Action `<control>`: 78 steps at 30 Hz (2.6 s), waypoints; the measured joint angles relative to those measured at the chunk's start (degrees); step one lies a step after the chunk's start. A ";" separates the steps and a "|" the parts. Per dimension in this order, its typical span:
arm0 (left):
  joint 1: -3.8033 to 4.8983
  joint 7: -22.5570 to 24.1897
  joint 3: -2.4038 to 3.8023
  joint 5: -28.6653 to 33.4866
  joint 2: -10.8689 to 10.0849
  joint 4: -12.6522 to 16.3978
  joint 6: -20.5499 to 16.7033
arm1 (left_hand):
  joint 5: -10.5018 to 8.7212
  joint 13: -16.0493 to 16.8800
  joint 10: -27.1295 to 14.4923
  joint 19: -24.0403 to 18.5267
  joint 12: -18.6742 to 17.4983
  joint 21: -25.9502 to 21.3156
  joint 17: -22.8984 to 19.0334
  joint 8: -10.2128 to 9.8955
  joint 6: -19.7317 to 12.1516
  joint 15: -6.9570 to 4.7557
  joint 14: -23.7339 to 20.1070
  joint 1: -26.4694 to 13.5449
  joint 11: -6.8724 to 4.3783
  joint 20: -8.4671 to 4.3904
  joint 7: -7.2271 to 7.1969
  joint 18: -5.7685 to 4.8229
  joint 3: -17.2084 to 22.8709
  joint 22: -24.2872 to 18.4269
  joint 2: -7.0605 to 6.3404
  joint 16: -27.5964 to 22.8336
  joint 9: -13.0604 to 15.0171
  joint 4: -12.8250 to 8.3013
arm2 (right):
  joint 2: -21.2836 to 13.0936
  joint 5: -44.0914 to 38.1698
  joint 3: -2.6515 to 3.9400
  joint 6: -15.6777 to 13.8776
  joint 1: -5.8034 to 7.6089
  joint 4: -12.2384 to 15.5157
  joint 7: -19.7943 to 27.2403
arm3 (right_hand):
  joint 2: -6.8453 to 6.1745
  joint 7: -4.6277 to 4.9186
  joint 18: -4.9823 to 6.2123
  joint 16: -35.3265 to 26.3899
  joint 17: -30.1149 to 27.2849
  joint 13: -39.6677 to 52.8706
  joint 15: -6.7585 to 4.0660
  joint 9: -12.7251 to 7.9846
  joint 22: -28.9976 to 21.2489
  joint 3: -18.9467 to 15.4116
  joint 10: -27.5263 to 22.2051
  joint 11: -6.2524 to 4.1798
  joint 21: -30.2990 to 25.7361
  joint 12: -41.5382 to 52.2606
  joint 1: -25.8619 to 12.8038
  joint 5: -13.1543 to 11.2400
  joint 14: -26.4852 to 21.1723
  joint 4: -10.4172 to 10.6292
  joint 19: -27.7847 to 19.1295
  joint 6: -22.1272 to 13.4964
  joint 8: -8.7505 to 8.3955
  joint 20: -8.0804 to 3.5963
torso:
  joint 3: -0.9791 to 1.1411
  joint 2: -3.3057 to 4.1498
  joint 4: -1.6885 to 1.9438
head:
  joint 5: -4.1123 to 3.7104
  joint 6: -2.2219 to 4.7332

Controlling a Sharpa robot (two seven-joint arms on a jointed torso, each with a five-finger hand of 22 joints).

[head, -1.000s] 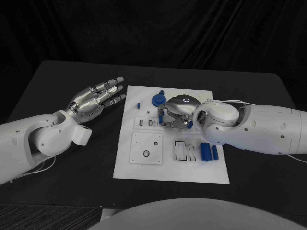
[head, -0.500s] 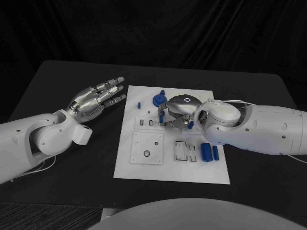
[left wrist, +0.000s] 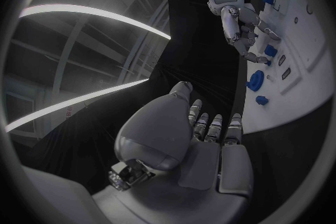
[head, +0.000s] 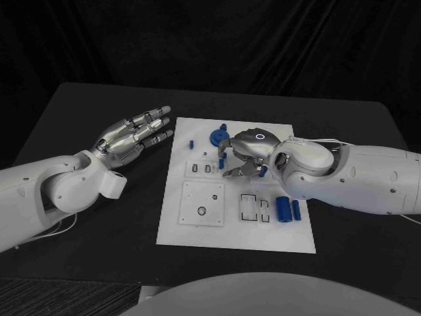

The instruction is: Assemble the parts on the task board

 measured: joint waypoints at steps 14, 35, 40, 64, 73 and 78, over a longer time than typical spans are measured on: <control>0.01 0.07 0.01 0.00 -1.49 1.19 -0.72 | 0.28 0.07 0.38 0.96 0.59 0.23 0.22 -0.16 -2.21 0.42 0.42 0.31 0.37 1.58 -1.16 0.01 1.75 0.53 -1.38 0.85 -0.07 -1.75 | -6.23 -0.54 -0.07 -7.19 5.35 4.81 1.43 | -1.01 -0.10 0.92 -0.21 0.00 -0.01 0.00 -0.47 0.00 -4.11 -0.20 0.20 -0.44 0.00 -3.36 -0.57 0.00 0.71 0.00 -1.11 0.00 0.00 | 0.10 -0.03 -0.03 | 0.05 0.01; 13.52 -9.04 0.10 -24.95 -2.55 4.78 -8.30 | -32.67 30.62 29.72 47.43 62.58 28.11 23.41 1.84 5.59 1.83 38.11 -15.61 8.37 0.72 1.15 0.92 -7.89 14.08 -2.99 58.21 0.62 4.18 | -14.71 0.88 -0.04 -13.71 13.77 7.47 3.52 | 2.03 -0.16 0.91 -0.21 0.00 -0.03 -0.01 -0.76 0.03 -3.72 -0.20 0.20 0.01 0.00 -5.00 -0.57 0.00 0.58 0.00 -0.62 0.34 0.00 | 1.24 -0.94 -0.79 | 1.63 1.35; 16.23 -17.47 0.08 -35.87 -0.17 4.72 -7.49 | -32.58 71.03 76.42 57.90 85.40 54.80 68.54 8.37 21.16 -2.39 75.09 -14.34 4.29 -3.75 4.41 -0.99 -7.84 38.09 -2.75 86.43 3.47 3.87 | -14.63 1.34 -0.05 -13.89 13.82 7.14 3.57 | 2.71 -0.30 0.90 0.01 0.00 -0.03 -0.01 -0.83 0.04 -3.09 -0.20 0.20 0.02 0.00 -4.31 -0.57 0.00 0.58 0.00 -0.06 0.57 0.00 | 2.01 -1.31 -1.36 | 2.23 0.74; 17.93 -49.04 0.06 -54.19 15.53 -0.80 4.91 | -32.18 74.21 82.73 82.80 87.74 86.62 74.68 27.96 37.15 -7.38 83.53 -22.78 -0.84 -8.11 0.49 -6.28 -9.32 74.84 -4.31 89.20 28.56 3.63 | -12.12 1.18 -0.08 -13.16 11.40 3.96 3.40 | 6.39 -0.12 0.90 0.01 0.00 -0.04 -0.01 -3.03 0.02 -1.76 -0.20 0.20 0.01 0.00 -2.14 5.46 0.00 0.18 0.00 4.86 0.32 0.00 | 6.45 -1.00 -5.26 | 4.23 -0.02; 16.73 -53.38 0.08 -54.81 18.78 -3.80 7.09 | -30.44 74.21 82.72 83.01 87.73 86.62 74.67 26.91 36.74 -7.79 83.52 -23.09 -1.23 -8.31 0.08 -6.27 -8.58 74.83 -4.36 89.20 30.45 2.89 | -12.87 1.09 -0.07 -13.91 11.17 4.27 3.52 | 6.93 0.10 0.90 0.01 0.00 -0.04 -0.01 -3.82 0.02 -1.61 -0.20 0.20 0.01 0.00 -1.59 8.04 0.00 0.02 0.00 6.07 -0.40 0.00 | 7.14 -0.54 -6.05 | 5.67 -0.03; 15.78 -54.83 0.03 -54.92 19.98 -4.84 7.59 | -29.36 74.21 82.72 82.90 87.72 86.62 74.67 25.40 36.74 -7.79 83.52 -22.25 -1.22 -8.42 0.09 -6.27 -7.65 74.83 -4.82 89.20 31.01 1.97 | -12.97 1.07 -0.07 -14.29 11.13 4.47 3.54 | 7.15 0.10 0.89 0.01 0.00 -0.04 -0.01 -3.96 0.01 -1.61 -0.20 0.20 0.25 0.00 -1.37 8.54 0.00 0.02 0.00 6.48 -0.61 0.00 | 7.17 -0.52 -6.16 | 5.78 -0.03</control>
